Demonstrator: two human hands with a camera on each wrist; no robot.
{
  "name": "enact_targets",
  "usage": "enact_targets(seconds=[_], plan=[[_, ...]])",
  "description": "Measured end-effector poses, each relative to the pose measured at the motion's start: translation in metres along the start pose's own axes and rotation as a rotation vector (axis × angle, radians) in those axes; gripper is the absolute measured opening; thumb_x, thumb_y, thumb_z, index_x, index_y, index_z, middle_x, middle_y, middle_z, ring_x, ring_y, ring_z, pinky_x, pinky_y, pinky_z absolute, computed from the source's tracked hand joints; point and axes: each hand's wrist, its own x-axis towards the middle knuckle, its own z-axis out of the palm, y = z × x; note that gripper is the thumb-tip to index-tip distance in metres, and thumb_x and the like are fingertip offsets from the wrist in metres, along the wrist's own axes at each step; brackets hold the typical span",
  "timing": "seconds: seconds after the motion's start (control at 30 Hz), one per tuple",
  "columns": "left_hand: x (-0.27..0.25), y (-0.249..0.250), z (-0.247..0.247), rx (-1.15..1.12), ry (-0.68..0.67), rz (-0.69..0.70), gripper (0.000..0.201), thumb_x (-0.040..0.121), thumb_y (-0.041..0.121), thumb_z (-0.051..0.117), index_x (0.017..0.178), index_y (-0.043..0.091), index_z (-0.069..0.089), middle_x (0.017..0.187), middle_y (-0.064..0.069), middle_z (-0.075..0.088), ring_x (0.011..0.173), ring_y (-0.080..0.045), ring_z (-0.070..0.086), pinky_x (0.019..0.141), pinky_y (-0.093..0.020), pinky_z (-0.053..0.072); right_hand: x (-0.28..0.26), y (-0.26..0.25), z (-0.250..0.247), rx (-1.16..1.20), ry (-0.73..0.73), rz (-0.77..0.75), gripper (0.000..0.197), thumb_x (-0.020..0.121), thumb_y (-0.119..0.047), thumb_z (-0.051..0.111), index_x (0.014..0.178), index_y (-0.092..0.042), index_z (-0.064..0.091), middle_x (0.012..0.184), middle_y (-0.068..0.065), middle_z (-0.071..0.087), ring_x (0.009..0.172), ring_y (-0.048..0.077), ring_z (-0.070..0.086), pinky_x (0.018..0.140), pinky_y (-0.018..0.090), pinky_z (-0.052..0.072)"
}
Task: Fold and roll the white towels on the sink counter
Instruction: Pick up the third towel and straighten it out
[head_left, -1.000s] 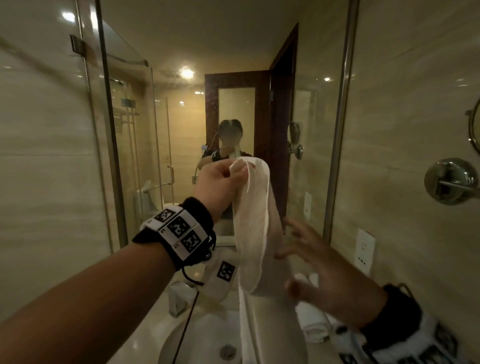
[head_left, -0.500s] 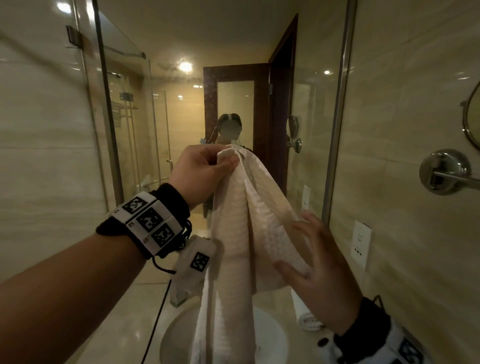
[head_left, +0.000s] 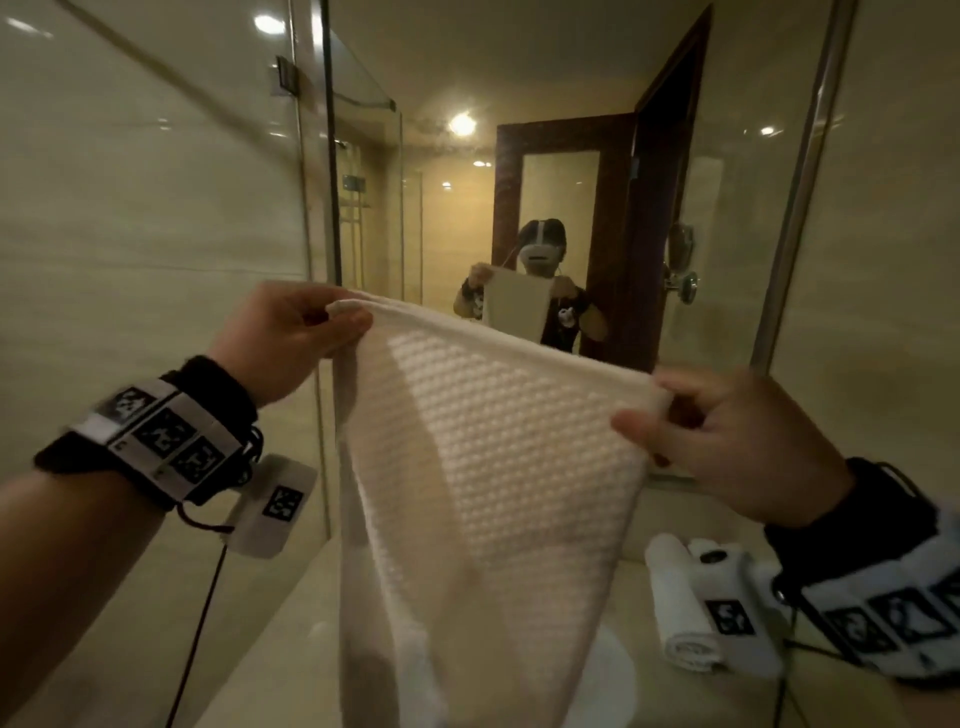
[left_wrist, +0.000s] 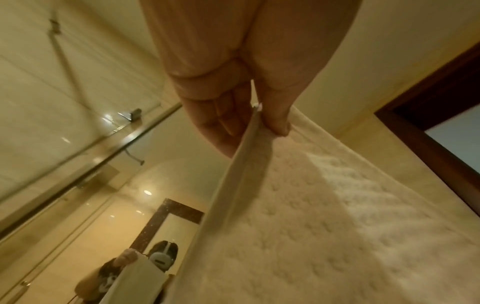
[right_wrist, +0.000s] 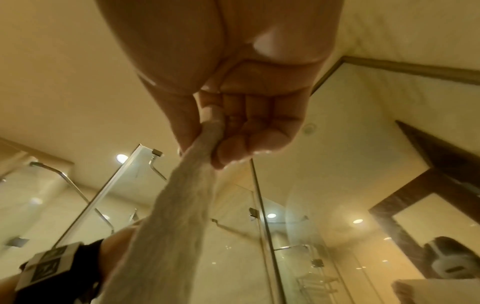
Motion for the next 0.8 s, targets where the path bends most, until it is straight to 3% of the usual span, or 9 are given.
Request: enact_targets(seconds=[0.1,0.2,0.3,0.37,0.53,0.6,0.67,0.73,0.8], plan=[[-0.010,0.004,-0.025,-0.128,0.108,-0.026,0.012,0.084,0.013,0.065,0.084,0.021,0.074,0.068,0.012,0.072,0.066,-0.006,0.066,0.066,-0.020,0.057,0.025,-0.018,0.002,0.091,-0.027,-0.026,0.017,0.079,-0.040,0.068,0.076,-0.024,0.065,0.074,-0.004,0.069,0.068,0.008,0.068,0.056,0.026,0.055],[-0.019,0.009,-0.050,-0.204,0.188,-0.005,0.004,0.070,0.031,0.073,0.071,0.028,0.076,0.066,0.010,0.071,0.064,-0.007,0.065,0.066,-0.024,0.057,0.049,-0.030,0.006,0.199,-0.032,-0.040,0.010,0.083,-0.026,0.068,0.073,-0.027,0.064,0.078,-0.008,0.072,0.073,0.008,0.070,0.058,0.019,0.055],[-0.024,0.012,-0.072,-0.201,0.284,0.018,0.019,0.082,0.019,0.070,0.066,0.027,0.074,0.061,0.011,0.069,0.059,-0.004,0.062,0.061,-0.021,0.054,0.067,-0.039,0.013,0.218,0.002,-0.070,0.010,0.084,-0.028,0.068,0.077,-0.021,0.066,0.079,0.002,0.072,0.072,0.018,0.071,0.064,0.038,0.060],[-0.026,0.015,-0.083,-0.157,0.299,0.025,0.028,0.087,0.012,0.066,0.065,0.027,0.073,0.060,0.012,0.068,0.059,-0.004,0.061,0.061,-0.021,0.052,0.077,-0.042,0.019,0.238,0.024,-0.097,0.010,0.084,-0.029,0.068,0.079,-0.020,0.066,0.080,0.004,0.072,0.071,0.019,0.071,0.064,0.041,0.059],[-0.026,0.026,-0.108,-0.035,0.320,0.039,0.023,0.091,0.024,0.061,0.071,0.034,0.069,0.069,0.013,0.067,0.070,-0.007,0.064,0.066,-0.027,0.056,0.101,-0.045,0.039,0.335,0.049,-0.145,0.017,0.082,-0.030,0.070,0.078,-0.014,0.066,0.085,0.007,0.071,0.071,0.036,0.067,0.056,0.046,0.054],[-0.023,0.028,-0.111,0.038,0.346,0.067,0.019,0.090,0.035,0.061,0.073,0.038,0.067,0.070,0.015,0.066,0.069,-0.007,0.063,0.063,-0.030,0.056,0.111,-0.040,0.048,0.365,0.032,-0.146,0.026,0.080,-0.033,0.070,0.088,-0.009,0.066,0.086,0.013,0.071,0.072,0.038,0.066,0.057,0.047,0.055],[-0.018,0.018,-0.111,0.110,0.372,0.033,0.017,0.089,0.041,0.061,0.072,0.039,0.066,0.068,0.016,0.064,0.068,-0.008,0.061,0.061,-0.032,0.056,0.121,-0.036,0.060,0.379,-0.009,-0.137,0.034,0.080,-0.032,0.070,0.092,0.000,0.065,0.083,0.016,0.070,0.068,0.035,0.066,0.052,0.036,0.057],[-0.010,-0.006,-0.109,0.172,0.386,-0.049,0.021,0.089,0.037,0.061,0.068,0.038,0.065,0.062,0.019,0.062,0.061,-0.001,0.057,0.056,-0.026,0.054,0.130,-0.026,0.080,0.384,-0.071,-0.110,0.032,0.082,-0.029,0.069,0.090,0.002,0.063,0.080,0.014,0.069,0.065,0.029,0.065,0.048,0.022,0.054],[-0.003,-0.041,-0.103,0.226,0.386,-0.124,0.025,0.091,0.029,0.061,0.066,0.032,0.065,0.053,0.021,0.058,0.050,0.002,0.052,0.049,-0.020,0.049,0.138,-0.012,0.110,0.356,-0.160,-0.025,0.025,0.083,-0.028,0.067,0.092,-0.004,0.065,0.081,0.008,0.070,0.067,0.023,0.067,0.054,0.024,0.056]])
